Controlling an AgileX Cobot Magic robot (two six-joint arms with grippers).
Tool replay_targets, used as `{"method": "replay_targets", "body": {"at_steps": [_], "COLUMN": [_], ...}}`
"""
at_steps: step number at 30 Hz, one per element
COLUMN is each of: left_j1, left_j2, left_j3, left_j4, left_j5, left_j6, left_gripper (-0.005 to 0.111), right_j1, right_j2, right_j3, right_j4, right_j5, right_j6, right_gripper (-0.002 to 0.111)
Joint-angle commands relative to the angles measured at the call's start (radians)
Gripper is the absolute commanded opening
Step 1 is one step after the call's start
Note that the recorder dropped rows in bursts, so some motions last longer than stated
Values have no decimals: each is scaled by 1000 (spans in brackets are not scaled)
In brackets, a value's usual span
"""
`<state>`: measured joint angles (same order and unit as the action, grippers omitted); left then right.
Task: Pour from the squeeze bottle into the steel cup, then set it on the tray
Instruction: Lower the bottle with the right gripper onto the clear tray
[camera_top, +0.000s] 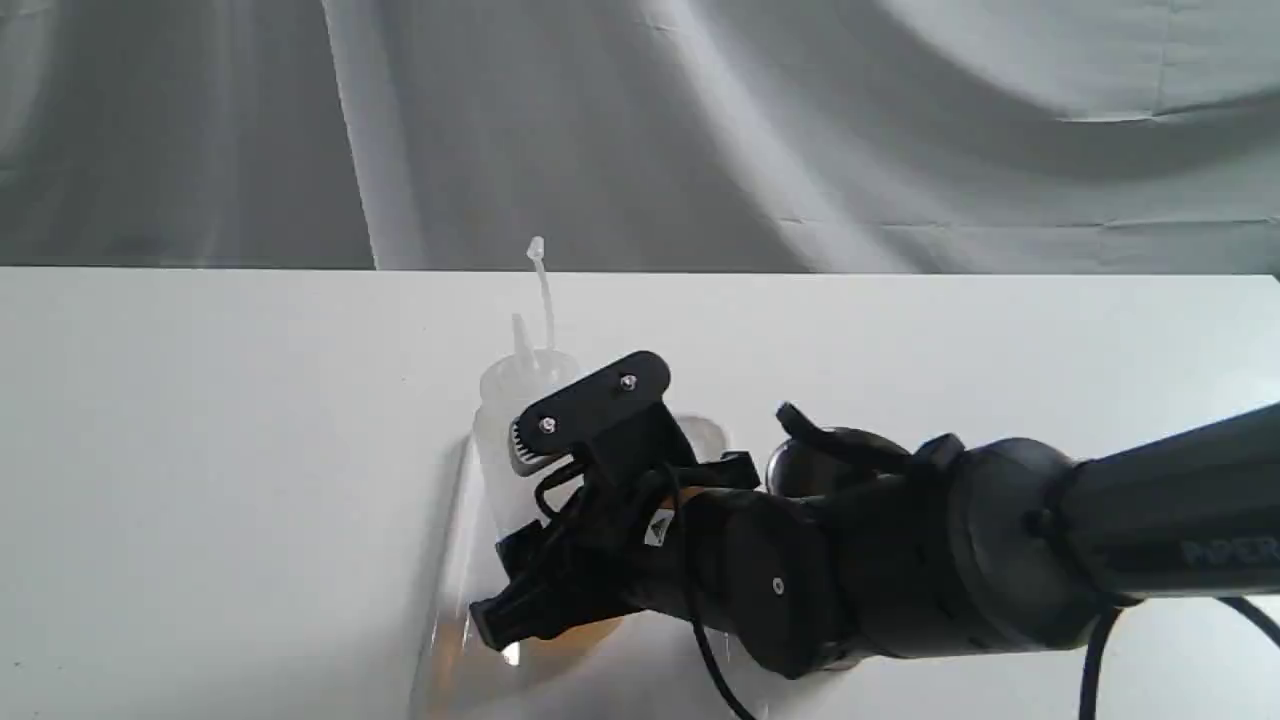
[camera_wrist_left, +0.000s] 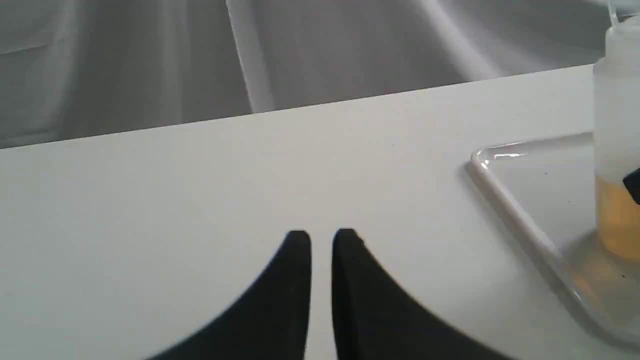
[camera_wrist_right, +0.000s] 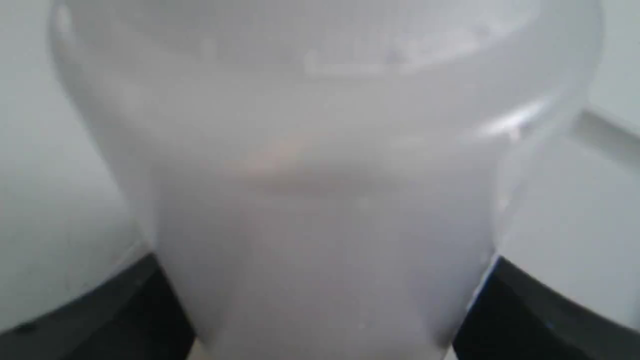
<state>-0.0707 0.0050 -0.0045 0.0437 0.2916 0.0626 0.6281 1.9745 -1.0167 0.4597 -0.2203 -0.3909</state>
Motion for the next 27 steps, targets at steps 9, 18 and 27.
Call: {"method": "replay_targets", "body": {"at_steps": [9, 18, 27], "left_j1": [-3, -3, -3], "left_j2": [-5, -5, -5], "left_j3": [4, 4, 4], "left_j4": [1, 1, 1], "left_j5": [-7, -7, -7], "left_j6": [-2, -2, -2], "left_gripper": [8, 8, 8], "right_j1": [0, 0, 0], "right_j2": [-12, -12, -12], "right_j3": [5, 5, 5], "right_j4": [0, 0, 0], "right_j5": [4, 4, 4], "right_j6": [-5, -5, -3], "right_gripper": [62, 66, 78]}}
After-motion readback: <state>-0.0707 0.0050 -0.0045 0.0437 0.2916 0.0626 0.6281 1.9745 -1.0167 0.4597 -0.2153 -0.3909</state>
